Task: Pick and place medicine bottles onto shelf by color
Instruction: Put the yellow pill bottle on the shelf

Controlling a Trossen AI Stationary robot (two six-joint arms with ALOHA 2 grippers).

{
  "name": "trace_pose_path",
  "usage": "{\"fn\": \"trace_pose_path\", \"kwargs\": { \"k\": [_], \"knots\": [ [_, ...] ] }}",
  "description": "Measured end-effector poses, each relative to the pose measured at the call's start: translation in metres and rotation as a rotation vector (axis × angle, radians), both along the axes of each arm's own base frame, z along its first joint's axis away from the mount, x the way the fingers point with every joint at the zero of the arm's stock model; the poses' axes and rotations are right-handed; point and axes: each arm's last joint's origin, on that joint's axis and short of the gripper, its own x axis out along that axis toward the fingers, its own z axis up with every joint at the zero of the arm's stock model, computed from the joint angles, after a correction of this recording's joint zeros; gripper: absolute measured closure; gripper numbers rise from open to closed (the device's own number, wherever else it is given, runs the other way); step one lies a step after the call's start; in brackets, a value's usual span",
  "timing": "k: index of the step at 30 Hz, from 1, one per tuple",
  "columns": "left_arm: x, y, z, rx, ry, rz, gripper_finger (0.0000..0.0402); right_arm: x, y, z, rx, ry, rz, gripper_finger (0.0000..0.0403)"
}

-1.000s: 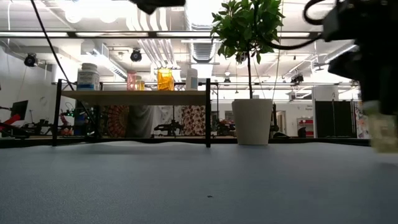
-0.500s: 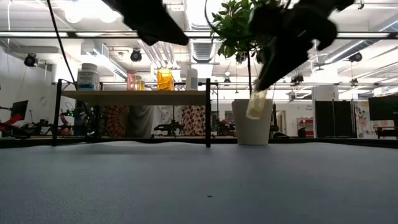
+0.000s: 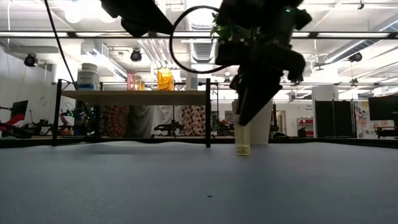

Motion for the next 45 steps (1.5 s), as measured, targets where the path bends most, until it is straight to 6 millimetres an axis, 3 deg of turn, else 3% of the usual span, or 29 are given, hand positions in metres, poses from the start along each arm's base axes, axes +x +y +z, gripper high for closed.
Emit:
{"fn": "trace_pose_path", "kwargs": {
  "k": [11,20,32,37,45],
  "knots": [
    [0.0,0.0,0.0,0.026,-0.004,-0.016,0.0398,0.015,-0.011,0.011,-0.001,-0.034,-0.019,0.0271],
    [0.0,0.001,0.001,0.056,-0.014,0.022,0.0398,0.013,-0.015,0.006,0.001,-0.034,-0.028,0.0278],
    [0.001,0.001,0.001,0.072,-0.022,0.018,0.0398,0.013,-0.017,0.005,0.0,-0.043,-0.02,0.0213],
    [0.001,0.001,0.001,0.072,-0.023,0.019,0.0398,0.008,-0.018,0.014,-0.001,-0.024,-0.018,0.0202],
    [0.007,0.0,0.005,0.057,-0.094,0.018,0.0398,-0.019,-0.015,0.033,0.002,-0.019,-0.014,0.0214]
  ]
}}
